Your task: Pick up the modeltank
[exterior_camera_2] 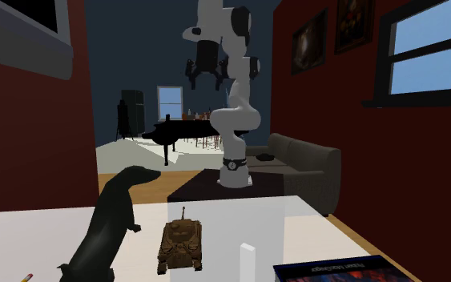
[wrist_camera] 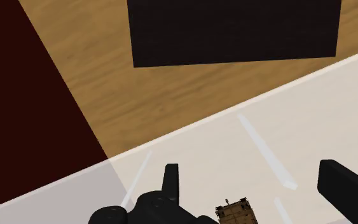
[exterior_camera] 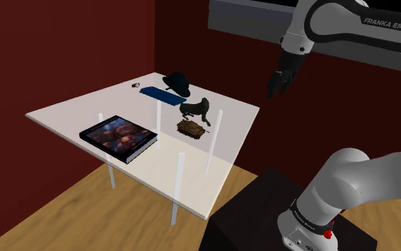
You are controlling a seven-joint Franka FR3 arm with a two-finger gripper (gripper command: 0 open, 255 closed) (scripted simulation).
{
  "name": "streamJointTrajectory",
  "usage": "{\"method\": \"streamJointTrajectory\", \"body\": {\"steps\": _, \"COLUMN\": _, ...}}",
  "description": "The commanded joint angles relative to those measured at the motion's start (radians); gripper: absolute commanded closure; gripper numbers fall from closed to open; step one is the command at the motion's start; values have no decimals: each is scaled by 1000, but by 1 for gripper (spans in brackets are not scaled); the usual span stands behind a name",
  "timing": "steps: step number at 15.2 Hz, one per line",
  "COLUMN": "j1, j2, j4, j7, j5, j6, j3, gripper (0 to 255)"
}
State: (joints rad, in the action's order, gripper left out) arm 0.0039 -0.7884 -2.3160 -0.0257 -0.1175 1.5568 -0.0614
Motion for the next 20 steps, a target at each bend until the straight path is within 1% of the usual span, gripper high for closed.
{"method": "streamJointTrajectory", "body": {"steps": 1, "j1": 0, "j2": 0, "j4": 0, "j7": 0, "j5": 0, "j6": 0, "j3": 0, "gripper": 0}}
{"method": "streamJointTrajectory", "body": {"steps": 6, "j1": 19, "j2": 114, "j4": -47, "j7": -30, "j5": 14, "j6": 179, "j3": -33, "gripper": 0}}
{"method": "streamJointTrajectory", "body": {"steps": 10, "j1": 37, "j2": 227, "j4": -58, "j7": -60, "j5": 32, "j6": 318, "j3": -59, "gripper": 0}}
{"method": "streamJointTrajectory", "body": {"steps": 15, "j1": 64, "j2": 388, "j4": -40, "j7": -107, "j5": 70, "j6": 477, "j3": -87, "gripper": 0}}
{"method": "streamJointTrajectory", "body": {"steps": 20, "j1": 92, "j2": 566, "j4": 14, "j7": -170, "j5": 130, "j6": 614, "j3": -110, "gripper": 0}}
